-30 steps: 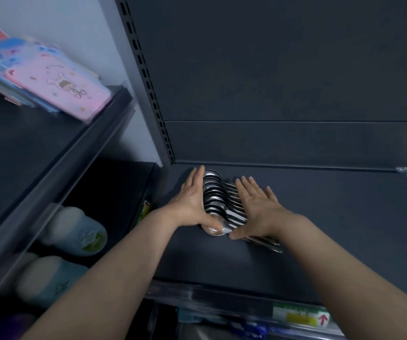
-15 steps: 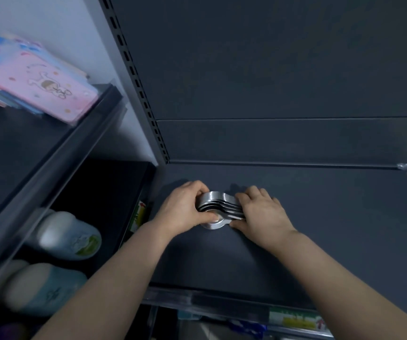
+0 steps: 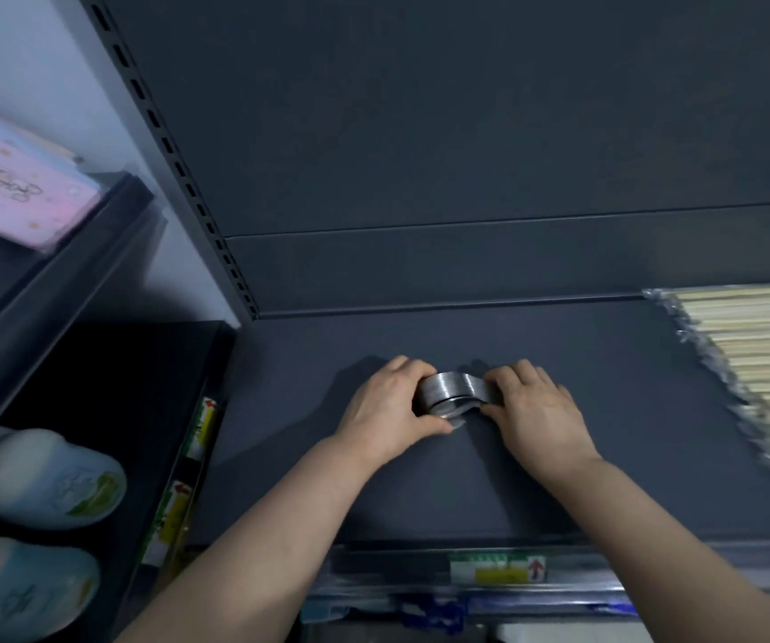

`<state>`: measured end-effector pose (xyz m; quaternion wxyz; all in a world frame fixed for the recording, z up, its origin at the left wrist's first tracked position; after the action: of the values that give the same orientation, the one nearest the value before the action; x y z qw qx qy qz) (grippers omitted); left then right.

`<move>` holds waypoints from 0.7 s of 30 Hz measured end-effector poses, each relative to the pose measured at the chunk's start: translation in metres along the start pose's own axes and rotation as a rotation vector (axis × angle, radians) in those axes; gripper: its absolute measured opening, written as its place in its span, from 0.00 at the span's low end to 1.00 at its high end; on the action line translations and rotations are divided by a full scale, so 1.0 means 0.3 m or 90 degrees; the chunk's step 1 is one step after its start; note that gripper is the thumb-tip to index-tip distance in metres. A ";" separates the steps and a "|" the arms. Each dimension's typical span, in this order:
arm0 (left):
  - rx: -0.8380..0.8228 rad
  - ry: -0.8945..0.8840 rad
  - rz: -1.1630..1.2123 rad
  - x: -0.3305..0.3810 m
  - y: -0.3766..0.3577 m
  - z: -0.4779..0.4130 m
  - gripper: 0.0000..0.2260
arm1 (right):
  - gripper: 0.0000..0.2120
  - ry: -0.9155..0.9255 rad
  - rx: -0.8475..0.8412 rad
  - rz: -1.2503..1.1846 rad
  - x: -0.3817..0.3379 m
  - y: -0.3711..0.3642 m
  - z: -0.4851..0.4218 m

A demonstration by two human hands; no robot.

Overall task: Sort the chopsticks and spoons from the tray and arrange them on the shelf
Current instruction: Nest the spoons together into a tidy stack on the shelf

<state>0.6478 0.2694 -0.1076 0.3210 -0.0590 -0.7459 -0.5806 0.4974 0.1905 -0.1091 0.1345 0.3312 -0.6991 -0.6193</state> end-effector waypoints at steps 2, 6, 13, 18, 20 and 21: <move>-0.009 -0.027 -0.012 0.043 -0.026 0.006 0.22 | 0.17 -0.011 -0.005 -0.002 0.050 0.009 0.021; 0.016 -0.017 0.008 0.065 -0.051 0.039 0.16 | 0.19 0.009 0.003 -0.015 0.089 0.014 0.076; 0.019 -0.041 -0.043 0.087 -0.079 0.083 0.19 | 0.24 0.022 0.012 -0.059 0.118 0.003 0.114; 0.047 -0.019 -0.028 0.083 -0.085 0.100 0.17 | 0.24 0.038 0.019 -0.085 0.127 0.000 0.115; 0.058 -0.003 -0.023 0.082 -0.084 0.134 0.16 | 0.24 0.061 0.001 -0.094 0.125 -0.002 0.134; 0.064 0.005 -0.025 0.081 -0.082 0.153 0.16 | 0.24 0.072 -0.013 -0.097 0.123 -0.003 0.142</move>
<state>0.5985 0.2962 -0.1203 0.3151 -0.0261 -0.7737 -0.5491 0.4448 0.2004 -0.1265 0.1295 0.4168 -0.6567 -0.6150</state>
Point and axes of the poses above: each hand's wrist, its own z-axis away from the middle knuckle, its own y-axis out of the back of the hand, x = y × z, the point moved 5 cm from there along -z, towards the middle knuckle, and after that the axes turned 11 degrees about x, right-handed, at the moved point
